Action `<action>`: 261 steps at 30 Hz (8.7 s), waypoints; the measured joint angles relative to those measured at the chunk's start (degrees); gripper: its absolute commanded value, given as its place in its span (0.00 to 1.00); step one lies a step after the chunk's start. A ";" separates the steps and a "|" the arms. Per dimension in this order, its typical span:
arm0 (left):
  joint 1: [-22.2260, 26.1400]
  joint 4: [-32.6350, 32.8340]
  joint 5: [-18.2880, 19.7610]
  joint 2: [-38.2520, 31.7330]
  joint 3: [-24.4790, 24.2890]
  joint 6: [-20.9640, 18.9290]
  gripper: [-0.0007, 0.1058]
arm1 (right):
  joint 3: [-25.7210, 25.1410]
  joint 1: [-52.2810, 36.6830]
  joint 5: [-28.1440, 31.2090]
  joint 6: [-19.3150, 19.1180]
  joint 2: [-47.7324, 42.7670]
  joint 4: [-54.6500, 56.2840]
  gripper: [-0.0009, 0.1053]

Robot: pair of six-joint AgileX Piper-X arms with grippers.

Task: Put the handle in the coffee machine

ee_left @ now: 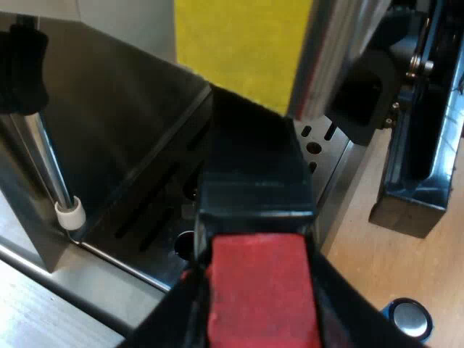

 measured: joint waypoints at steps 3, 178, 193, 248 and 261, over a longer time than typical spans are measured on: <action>0.00 0.41 0.00 0.00 -0.35 0.00 0.01 | 0.00 0.00 0.00 0.00 0.02 -0.02 0.23; -9.94 21.51 -18.38 3.35 -9.58 -3.75 0.01 | -0.35 0.17 3.34 0.44 2.44 -4.71 0.23; -11.39 22.81 -17.20 1.32 -9.02 -4.57 0.01 | 1.05 0.50 3.83 -3.34 -2.25 3.02 0.23; -18.30 20.68 -20.59 0.28 -6.28 -13.41 0.01 | 11.10 8.85 -12.32 14.18 -30.71 41.93 0.23; -19.23 17.39 -23.90 -3.16 -5.90 -20.84 0.01 | 11.10 8.85 -13.56 14.31 -36.45 46.22 0.23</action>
